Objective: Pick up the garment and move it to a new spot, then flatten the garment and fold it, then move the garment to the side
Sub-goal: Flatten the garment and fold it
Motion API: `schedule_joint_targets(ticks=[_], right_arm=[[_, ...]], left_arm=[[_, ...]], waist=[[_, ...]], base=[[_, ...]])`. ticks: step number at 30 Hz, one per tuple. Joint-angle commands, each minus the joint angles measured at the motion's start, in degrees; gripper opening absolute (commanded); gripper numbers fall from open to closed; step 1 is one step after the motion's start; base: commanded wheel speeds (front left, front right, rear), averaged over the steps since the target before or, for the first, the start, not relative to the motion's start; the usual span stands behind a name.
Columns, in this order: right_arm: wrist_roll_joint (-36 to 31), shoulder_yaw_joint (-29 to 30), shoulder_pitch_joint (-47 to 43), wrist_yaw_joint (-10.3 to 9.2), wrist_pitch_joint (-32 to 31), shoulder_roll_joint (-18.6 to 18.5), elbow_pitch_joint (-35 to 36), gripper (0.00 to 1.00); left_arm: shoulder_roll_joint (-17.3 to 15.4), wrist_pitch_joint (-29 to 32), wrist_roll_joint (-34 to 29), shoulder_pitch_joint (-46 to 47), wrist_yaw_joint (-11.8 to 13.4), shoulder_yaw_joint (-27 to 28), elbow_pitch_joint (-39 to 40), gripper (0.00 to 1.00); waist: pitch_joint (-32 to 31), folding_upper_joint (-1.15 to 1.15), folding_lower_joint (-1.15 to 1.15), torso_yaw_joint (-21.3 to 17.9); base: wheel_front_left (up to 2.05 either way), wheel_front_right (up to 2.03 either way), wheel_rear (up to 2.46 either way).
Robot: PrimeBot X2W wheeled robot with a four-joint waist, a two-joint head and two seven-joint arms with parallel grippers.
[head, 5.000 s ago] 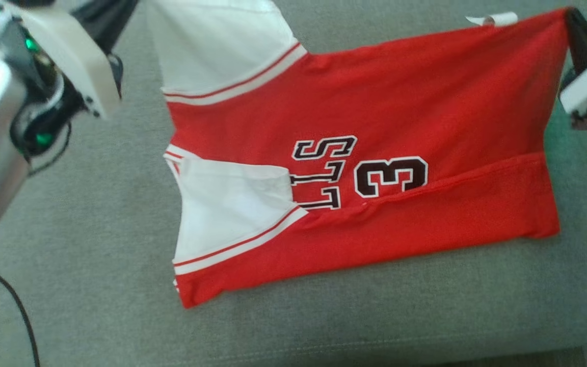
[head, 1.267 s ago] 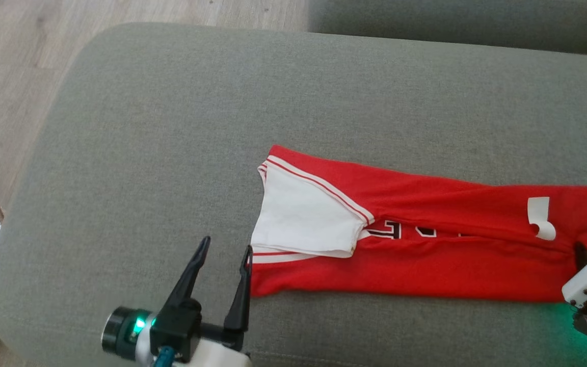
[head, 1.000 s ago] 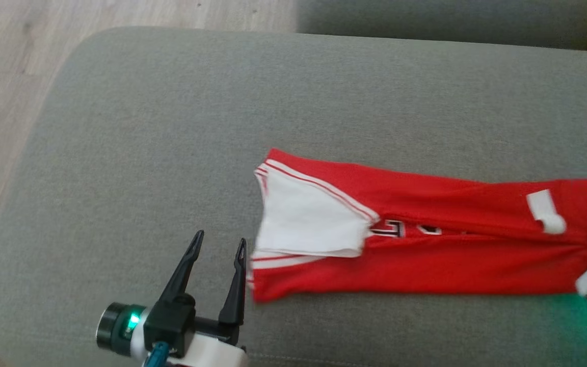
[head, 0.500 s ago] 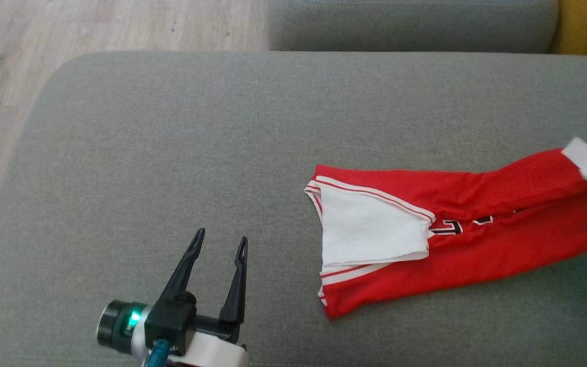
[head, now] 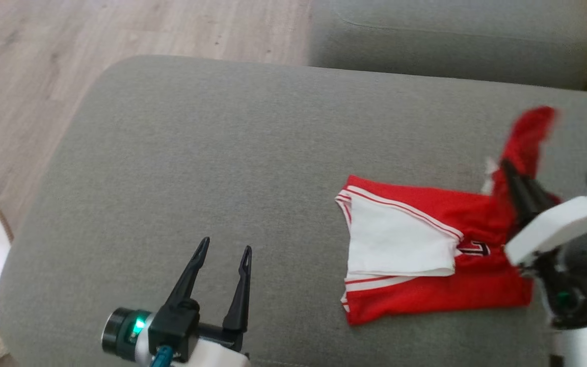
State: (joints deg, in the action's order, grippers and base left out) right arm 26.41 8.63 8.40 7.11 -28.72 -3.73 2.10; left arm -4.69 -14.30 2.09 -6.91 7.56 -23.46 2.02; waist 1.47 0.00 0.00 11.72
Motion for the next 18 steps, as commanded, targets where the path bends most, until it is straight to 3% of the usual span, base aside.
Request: schedule_joint_targets(ticks=[1, 10, 18], right_arm=[[1.0, -3.6, 1.0, 0.37, 0.8, 0.3, 2.2, 0.0], [5.6, -14.5, 0.7, 0.37, 5.3, 0.8, -4.4, 0.0], [7.3, -19.3, 2.5, 0.37, 6.8, 0.8, -9.8, 0.0]], left_arm=[[0.7, -0.7, -0.1, 1.4, -0.1, 1.7, 1.5, 1.0], [1.1, -0.7, 0.5, 1.3, -0.8, 1.6, 0.9, 1.0], [1.5, -0.7, 0.9, 2.2, -0.9, 1.0, 0.2, 1.0]], waist=[[-0.6, 0.0, 0.0, 1.5], [0.5, 0.0, 0.0, 4.9], [2.0, 0.0, 0.0, 6.1]], base=[[0.0, 0.0, 0.0], [0.0, 0.0, 0.0], [0.0, 0.0, 0.0]])
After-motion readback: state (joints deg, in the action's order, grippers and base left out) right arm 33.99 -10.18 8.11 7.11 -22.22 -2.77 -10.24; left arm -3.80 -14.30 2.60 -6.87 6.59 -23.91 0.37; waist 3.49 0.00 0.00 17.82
